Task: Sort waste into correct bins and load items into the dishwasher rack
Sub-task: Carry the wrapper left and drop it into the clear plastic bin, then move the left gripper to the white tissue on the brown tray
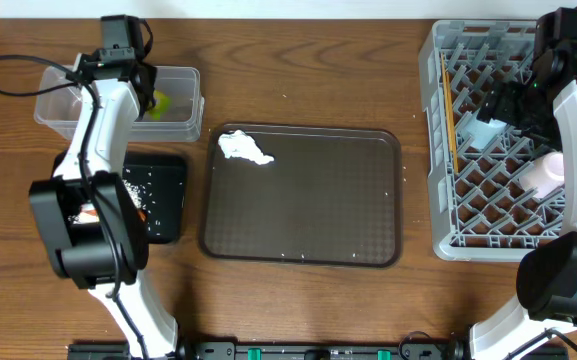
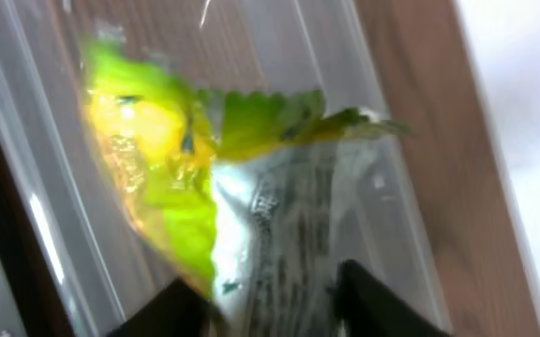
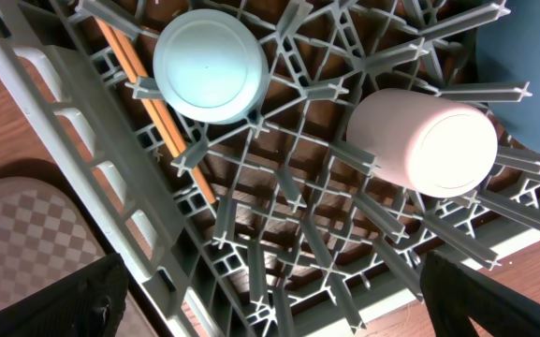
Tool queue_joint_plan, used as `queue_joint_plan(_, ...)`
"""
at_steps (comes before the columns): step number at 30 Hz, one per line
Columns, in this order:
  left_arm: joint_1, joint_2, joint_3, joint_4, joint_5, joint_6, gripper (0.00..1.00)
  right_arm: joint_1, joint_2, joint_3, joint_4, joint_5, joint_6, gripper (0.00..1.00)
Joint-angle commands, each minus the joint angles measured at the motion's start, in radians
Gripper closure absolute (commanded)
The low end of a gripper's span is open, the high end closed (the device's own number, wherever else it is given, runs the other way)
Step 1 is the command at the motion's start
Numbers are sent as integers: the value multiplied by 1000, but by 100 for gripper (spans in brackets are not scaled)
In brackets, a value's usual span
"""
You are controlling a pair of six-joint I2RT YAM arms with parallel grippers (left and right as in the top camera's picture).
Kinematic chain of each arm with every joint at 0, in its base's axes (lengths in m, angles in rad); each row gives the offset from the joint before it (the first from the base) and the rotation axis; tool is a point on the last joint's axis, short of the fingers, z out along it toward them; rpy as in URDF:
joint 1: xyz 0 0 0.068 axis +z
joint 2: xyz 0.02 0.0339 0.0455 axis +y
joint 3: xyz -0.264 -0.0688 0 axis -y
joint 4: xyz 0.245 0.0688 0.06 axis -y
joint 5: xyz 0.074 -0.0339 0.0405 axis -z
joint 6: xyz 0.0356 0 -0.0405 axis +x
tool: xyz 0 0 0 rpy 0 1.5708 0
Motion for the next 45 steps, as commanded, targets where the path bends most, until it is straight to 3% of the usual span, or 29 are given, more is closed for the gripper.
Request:
queue_joint_plan(1,5,8,15,9,-19,42,28,-3,-2,-2,-1,4,14,1)
queue_joint_plan(3,5,4,17,14,-18,70,15,-3,-2,-2,-1,4,14,1)
queue_joint_plan(8,4,-42,21,3,-6,164,4,-3,-2,-2,-1,4,14,1)
queue_joint_plan(14,0,-159,21,-54,27,164,2,-3,-2,-2,-1,4,14,1)
queue_joint_plan(21,-54,-270,20,-238,340,164,2,-3,-2,-2,-1,4,14,1)
queue_joint_plan(24,-125,-256,0,-364,346,163,2,-3,-2,-2,-1,3,14,1)
queue_joint_plan(28,-217,-225,-70,-409,346,89,2,-3,-2,-2,-1,4,14,1)
queue_joint_plan(34,-308,-210,-246,-227,314,-111,2,-3,-2,-2,-1,4,14,1)
queue_joint_plan(38,-323,-210,-341,-49,282,-115,2,-3,-2,-2,-1,4,14,1)
queue_joint_plan(45,-322,-182,-402,106,217,-114,2,-3,-2,-2,-1,4,14,1)
